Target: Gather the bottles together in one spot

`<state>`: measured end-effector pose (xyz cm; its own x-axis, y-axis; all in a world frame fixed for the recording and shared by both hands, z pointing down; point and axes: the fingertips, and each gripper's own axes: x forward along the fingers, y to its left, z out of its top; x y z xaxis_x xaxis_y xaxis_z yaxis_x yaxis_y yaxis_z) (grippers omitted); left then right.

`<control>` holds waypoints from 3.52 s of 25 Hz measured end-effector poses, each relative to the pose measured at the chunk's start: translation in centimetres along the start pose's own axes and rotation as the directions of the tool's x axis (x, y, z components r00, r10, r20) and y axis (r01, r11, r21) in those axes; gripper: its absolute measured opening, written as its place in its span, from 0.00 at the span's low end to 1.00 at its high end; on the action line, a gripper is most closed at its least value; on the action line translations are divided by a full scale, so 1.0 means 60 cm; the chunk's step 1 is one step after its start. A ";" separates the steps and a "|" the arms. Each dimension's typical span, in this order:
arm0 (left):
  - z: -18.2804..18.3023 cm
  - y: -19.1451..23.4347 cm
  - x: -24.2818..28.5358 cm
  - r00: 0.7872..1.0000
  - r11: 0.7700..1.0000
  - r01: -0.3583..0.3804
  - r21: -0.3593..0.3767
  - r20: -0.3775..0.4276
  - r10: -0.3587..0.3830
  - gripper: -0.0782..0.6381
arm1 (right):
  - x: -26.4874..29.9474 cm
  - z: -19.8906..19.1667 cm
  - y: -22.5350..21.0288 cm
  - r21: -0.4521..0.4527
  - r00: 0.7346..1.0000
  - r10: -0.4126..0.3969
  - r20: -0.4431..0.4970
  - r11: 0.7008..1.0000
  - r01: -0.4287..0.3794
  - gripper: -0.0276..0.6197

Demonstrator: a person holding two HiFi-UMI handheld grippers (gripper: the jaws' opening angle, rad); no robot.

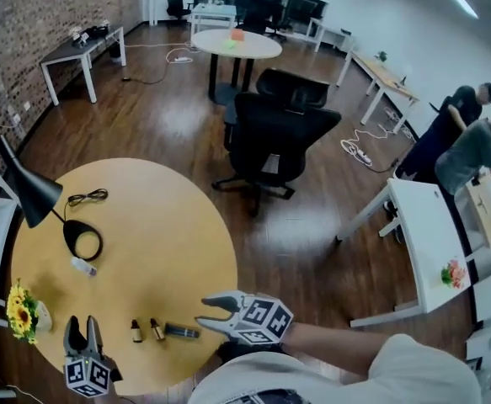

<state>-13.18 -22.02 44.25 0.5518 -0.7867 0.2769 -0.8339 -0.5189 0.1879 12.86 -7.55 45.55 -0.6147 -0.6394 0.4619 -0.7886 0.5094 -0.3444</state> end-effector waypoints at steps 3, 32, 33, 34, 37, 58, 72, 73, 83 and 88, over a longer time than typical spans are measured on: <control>-0.037 -0.046 -0.092 0.997 0.997 0.057 -0.052 -0.055 -0.060 0.42 | -0.011 -0.001 0.064 -0.027 1.000 0.002 0.025 1.000 -0.001 0.39; -0.182 -0.254 -0.440 0.967 0.969 -0.160 -0.188 -0.226 0.116 0.42 | -0.144 -0.110 0.198 -0.196 1.000 -0.002 -0.025 0.981 -0.003 0.39; -0.185 -0.263 -0.440 0.965 0.968 -0.165 -0.191 -0.232 0.119 0.42 | -0.150 -0.115 0.192 -0.194 1.000 0.003 -0.028 0.981 -0.008 0.39; -0.188 -0.273 -0.440 0.965 0.965 -0.169 -0.200 -0.235 0.120 0.42 | -0.155 -0.121 0.186 -0.191 0.999 0.008 -0.034 0.981 -0.014 0.39; -0.197 -0.295 -0.437 0.962 0.957 -0.181 -0.225 -0.242 0.125 0.42 | -0.159 -0.137 0.166 -0.192 0.998 0.022 -0.053 0.981 -0.032 0.39; -0.247 -0.349 -0.454 0.948 0.957 -0.120 -0.263 -0.318 0.032 0.42 | -0.148 -0.215 0.143 -0.165 0.991 -0.004 -0.137 0.986 -0.019 0.39; -0.250 -0.299 -0.507 0.945 0.941 -0.157 -0.299 -0.323 0.055 0.42 | 0.140 -0.312 0.038 -0.353 0.924 -0.113 -0.366 0.935 -0.026 0.39; -0.252 -0.295 -0.510 0.943 0.939 -0.162 -0.302 -0.326 0.058 0.42 | 0.160 -0.313 0.032 -0.371 0.918 -0.123 -0.378 0.928 -0.029 0.39; -0.264 -0.241 -0.521 0.944 0.934 -0.147 -0.325 -0.328 0.035 0.42 | 0.195 -0.345 -0.008 -0.336 0.884 -0.218 -0.414 0.939 0.074 0.25; -0.242 -0.238 -0.477 0.954 0.943 -0.034 -0.331 -0.292 -0.068 0.42 | 0.111 -0.292 0.052 -0.233 0.939 -0.196 -0.284 0.964 0.131 0.25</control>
<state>-16.99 12.74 47.31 0.5844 -0.6177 0.5263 -0.8038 -0.3516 0.4798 6.56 -0.16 61.86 -0.4180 -0.5365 0.7331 -0.8370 0.5411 -0.0813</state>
